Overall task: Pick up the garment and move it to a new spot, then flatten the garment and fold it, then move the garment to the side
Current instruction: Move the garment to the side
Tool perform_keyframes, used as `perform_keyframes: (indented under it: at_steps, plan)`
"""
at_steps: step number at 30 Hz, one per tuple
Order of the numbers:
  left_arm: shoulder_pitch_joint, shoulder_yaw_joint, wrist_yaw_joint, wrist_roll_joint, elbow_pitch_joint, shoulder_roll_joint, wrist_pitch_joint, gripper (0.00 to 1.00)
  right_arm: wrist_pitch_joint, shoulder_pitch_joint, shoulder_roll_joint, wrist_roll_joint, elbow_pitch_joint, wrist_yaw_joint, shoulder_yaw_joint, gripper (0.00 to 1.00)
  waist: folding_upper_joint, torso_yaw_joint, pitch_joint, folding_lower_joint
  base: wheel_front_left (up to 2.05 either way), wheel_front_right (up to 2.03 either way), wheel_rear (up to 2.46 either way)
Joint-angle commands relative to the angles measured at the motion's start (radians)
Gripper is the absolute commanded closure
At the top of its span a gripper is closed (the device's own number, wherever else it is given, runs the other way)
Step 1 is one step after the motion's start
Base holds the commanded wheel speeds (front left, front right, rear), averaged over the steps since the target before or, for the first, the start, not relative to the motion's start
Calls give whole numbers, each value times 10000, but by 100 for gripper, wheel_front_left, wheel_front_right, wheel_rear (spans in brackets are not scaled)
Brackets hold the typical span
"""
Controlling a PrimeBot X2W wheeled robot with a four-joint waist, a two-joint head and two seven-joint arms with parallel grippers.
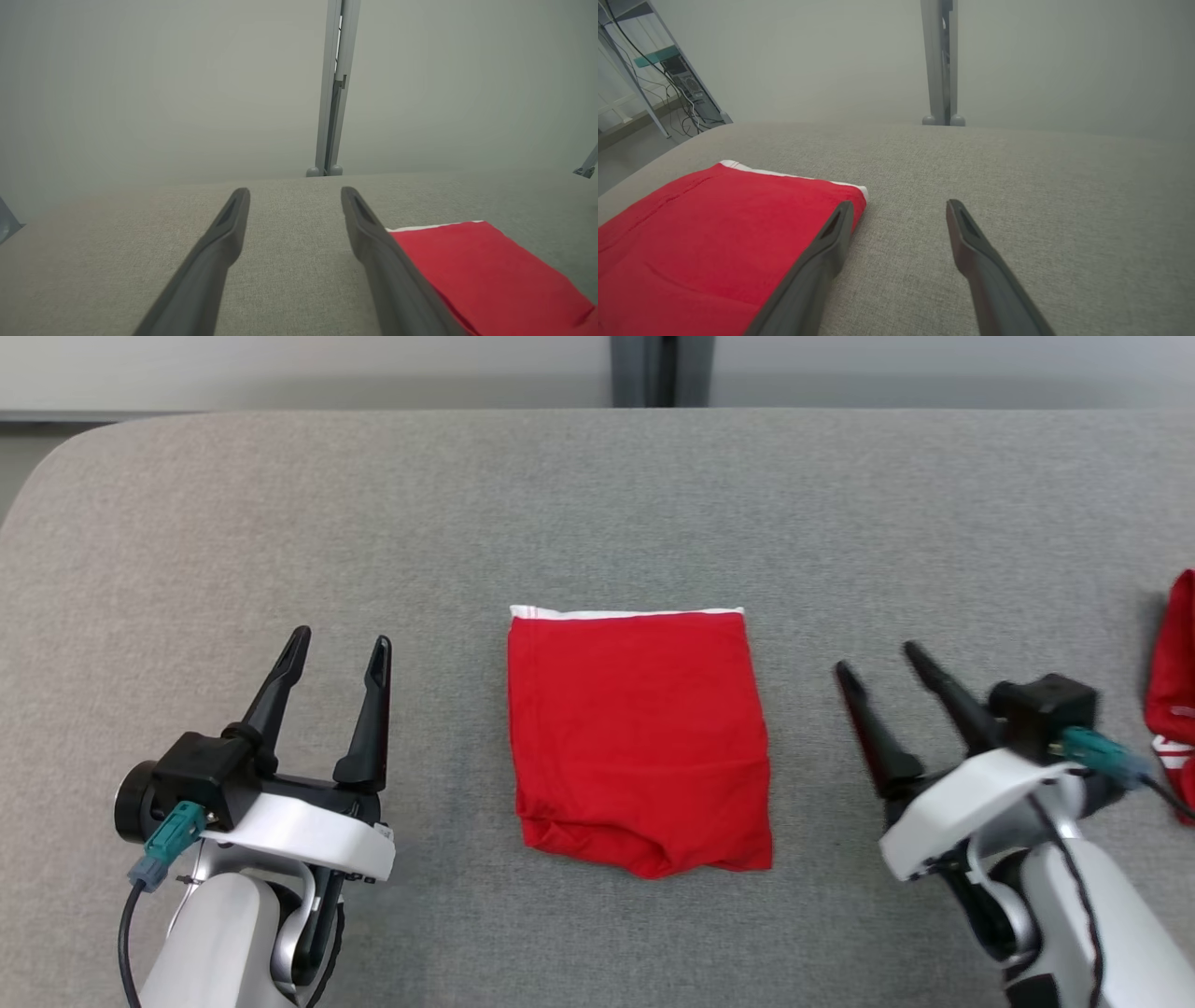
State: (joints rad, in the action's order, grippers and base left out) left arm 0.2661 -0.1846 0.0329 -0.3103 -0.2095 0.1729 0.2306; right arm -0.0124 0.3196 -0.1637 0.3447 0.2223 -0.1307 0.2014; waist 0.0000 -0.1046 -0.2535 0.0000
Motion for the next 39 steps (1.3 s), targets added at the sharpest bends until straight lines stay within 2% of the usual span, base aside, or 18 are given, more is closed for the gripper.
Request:
perform_keyframes:
  at_steps: [1, 7, 11, 12, 13, 14, 15, 20, 27, 33, 39]
  plan:
    - [126, -17, 11, -90, -70, -17, 68, 0, 236, 201, -93, 118, 211, -2, 446, 0, 0, -266, -169, 0, 0, 0, 0]
    - [253, -46, 23, -144, -260, -143, 167, 0, 1319, 666, -254, 821, 1043, -2, 2372, 0, 0, -658, -394, 0, 0, 0, 0]
    - [320, -31, 57, -165, -374, -181, 242, 0, 1715, 951, -429, 1257, 1390, -2, 3001, 0, 0, -740, -473, 0, 0, 0, 0]
    - [340, -25, 61, -165, -397, -189, 259, 0, 1705, 1032, -455, 1340, 1437, -2, 3079, 8, 0, -743, -489, 0, 0, 0, 0]
    - [354, -17, 61, -165, -416, -194, 256, 0, 1654, 1104, -473, 1401, 1492, -2, 3116, 60, 0, -742, -500, 0, 0, 0, 0]
    - [359, -5, 59, -165, -433, -198, 270, 0, 1608, 1176, -492, 1449, 1551, -2, 3140, 97, 0, -736, -509, 0, 0, 0, 0]
    - [364, 1, 55, -161, -454, -206, 274, 0, 1578, 1240, -510, 1509, 1602, -2, 3177, 100, 0, -725, -513, 0, 0, 0, 0]
    - [335, 6, 79, -118, -516, -168, 299, 0, 1377, 1460, -625, 1621, 1636, -2, 3392, 100, 0, -536, -466, 0, 0, 0, 0]
    - [152, -48, 94, -17, -459, -18, 307, 0, 1282, 1166, -976, 1436, 1308, -2, 3363, 100, 0, 104, -419, 0, 0, 0, 0]
    - [77, 46, -54, 12, -58, 271, 148, 0, 1382, 611, -1445, 1012, 516, 0, 2998, 100, 0, 1389, -581, 0, 0, 0, 0]
    - [135, 3, -102, 135, 551, 652, -339, 0, 1512, -162, -1902, 530, -395, 0, 2069, 100, 0, 2925, -824, 0, 0, 0, 0]
